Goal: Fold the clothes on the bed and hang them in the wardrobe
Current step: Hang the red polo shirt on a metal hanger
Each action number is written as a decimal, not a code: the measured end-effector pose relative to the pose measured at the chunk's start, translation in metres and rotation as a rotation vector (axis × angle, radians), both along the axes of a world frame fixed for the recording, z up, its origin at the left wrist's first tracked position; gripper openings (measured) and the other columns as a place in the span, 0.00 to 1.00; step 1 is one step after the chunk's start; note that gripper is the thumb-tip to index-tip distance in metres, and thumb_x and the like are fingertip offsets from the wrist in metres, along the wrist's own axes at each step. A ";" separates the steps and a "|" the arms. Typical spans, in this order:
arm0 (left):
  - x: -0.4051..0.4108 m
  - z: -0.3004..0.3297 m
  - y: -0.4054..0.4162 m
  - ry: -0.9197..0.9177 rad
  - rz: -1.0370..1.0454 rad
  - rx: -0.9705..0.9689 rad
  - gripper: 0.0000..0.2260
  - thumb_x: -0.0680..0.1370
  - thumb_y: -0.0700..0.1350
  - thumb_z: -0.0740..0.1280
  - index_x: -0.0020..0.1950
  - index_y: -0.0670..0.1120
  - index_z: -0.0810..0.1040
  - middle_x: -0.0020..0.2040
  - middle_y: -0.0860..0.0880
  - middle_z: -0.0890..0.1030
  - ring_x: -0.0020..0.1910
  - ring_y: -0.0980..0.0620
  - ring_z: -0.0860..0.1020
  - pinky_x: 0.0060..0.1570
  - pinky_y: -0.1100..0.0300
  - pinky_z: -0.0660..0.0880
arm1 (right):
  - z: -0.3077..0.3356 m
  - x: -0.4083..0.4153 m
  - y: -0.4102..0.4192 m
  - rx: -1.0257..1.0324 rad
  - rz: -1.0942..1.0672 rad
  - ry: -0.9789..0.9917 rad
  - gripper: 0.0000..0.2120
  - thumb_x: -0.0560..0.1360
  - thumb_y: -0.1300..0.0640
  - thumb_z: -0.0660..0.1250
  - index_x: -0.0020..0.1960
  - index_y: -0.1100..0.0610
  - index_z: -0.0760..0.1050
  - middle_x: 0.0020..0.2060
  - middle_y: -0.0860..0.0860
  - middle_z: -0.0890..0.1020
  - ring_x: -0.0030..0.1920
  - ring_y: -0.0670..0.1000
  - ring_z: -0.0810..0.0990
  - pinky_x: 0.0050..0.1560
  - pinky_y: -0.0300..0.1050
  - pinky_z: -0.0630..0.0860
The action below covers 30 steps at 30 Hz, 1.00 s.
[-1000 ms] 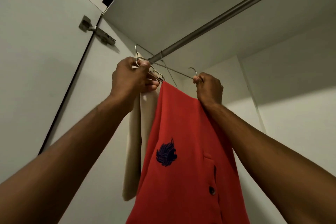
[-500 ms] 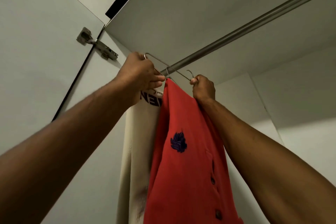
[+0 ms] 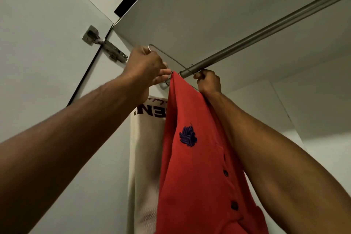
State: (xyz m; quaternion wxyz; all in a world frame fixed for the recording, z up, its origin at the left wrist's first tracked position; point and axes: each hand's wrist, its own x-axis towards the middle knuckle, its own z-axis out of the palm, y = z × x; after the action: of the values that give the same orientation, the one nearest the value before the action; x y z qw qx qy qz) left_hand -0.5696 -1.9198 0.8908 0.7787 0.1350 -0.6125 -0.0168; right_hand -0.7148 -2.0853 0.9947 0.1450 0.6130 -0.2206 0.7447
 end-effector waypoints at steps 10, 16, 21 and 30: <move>0.005 -0.015 0.002 0.013 0.002 0.004 0.06 0.84 0.37 0.57 0.57 0.43 0.72 0.52 0.40 0.80 0.48 0.45 0.85 0.44 0.56 0.84 | -0.021 0.002 0.013 -0.050 0.003 -0.027 0.11 0.83 0.57 0.60 0.52 0.59 0.81 0.48 0.55 0.84 0.50 0.54 0.80 0.52 0.48 0.75; 0.011 -0.027 0.009 0.004 0.056 0.053 0.06 0.82 0.42 0.61 0.57 0.41 0.74 0.59 0.38 0.80 0.54 0.45 0.84 0.50 0.52 0.83 | -0.034 -0.003 0.029 -0.018 -0.007 -0.041 0.10 0.82 0.54 0.62 0.52 0.58 0.79 0.51 0.54 0.83 0.53 0.54 0.80 0.54 0.49 0.76; 0.012 -0.058 0.028 -0.005 0.224 0.024 0.16 0.78 0.48 0.66 0.64 0.47 0.69 0.61 0.44 0.76 0.57 0.48 0.79 0.49 0.54 0.80 | -0.067 -0.019 0.047 -0.055 -0.009 -0.049 0.12 0.83 0.52 0.59 0.63 0.56 0.74 0.60 0.52 0.79 0.60 0.53 0.77 0.61 0.49 0.74; -0.006 -0.159 0.061 -0.354 1.011 -0.111 0.21 0.80 0.51 0.64 0.72 0.48 0.70 0.70 0.46 0.73 0.64 0.49 0.73 0.58 0.57 0.67 | -0.187 -0.036 0.092 -0.127 -0.110 0.193 0.18 0.84 0.48 0.57 0.69 0.56 0.70 0.67 0.53 0.75 0.67 0.53 0.72 0.64 0.51 0.70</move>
State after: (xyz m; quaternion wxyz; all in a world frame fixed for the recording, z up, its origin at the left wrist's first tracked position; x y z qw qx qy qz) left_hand -0.5753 -1.8589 0.7321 0.5804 0.3724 -0.5931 0.4156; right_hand -0.7505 -1.9933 0.8077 0.2450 0.6582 -0.1913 0.6857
